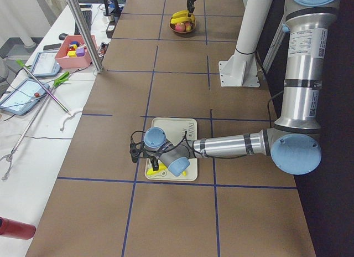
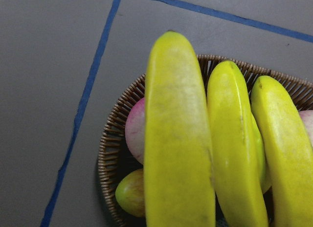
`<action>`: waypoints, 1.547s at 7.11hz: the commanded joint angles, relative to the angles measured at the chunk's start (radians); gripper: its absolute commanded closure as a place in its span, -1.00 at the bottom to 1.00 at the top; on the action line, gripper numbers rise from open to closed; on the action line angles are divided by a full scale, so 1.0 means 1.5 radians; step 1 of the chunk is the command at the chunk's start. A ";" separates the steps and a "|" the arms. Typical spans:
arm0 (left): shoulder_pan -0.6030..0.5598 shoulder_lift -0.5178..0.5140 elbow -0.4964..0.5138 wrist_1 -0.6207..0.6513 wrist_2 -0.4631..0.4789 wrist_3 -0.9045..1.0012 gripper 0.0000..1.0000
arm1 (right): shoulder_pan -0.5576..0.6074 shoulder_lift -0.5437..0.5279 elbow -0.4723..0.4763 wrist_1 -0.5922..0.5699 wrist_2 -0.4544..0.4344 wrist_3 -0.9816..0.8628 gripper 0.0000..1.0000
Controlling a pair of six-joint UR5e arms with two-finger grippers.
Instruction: Transfer all bananas from basket to plate
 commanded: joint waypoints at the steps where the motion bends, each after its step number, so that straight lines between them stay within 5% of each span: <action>1: 0.001 -0.003 -0.016 -0.062 0.000 -0.001 -1.00 | 0.014 0.101 0.011 -0.046 0.039 0.005 0.99; 5: 0.024 -0.079 -0.055 -0.139 -0.001 -0.129 -1.00 | -0.046 0.375 -0.077 -0.037 0.060 0.270 0.99; 8: 0.106 -0.215 -0.092 -0.139 0.001 -0.345 -1.00 | -0.153 0.543 -0.159 -0.038 -0.059 0.354 0.96; 11: 0.169 -0.315 -0.096 -0.136 0.009 -0.478 -1.00 | -0.189 0.645 -0.252 0.011 -0.113 0.392 0.96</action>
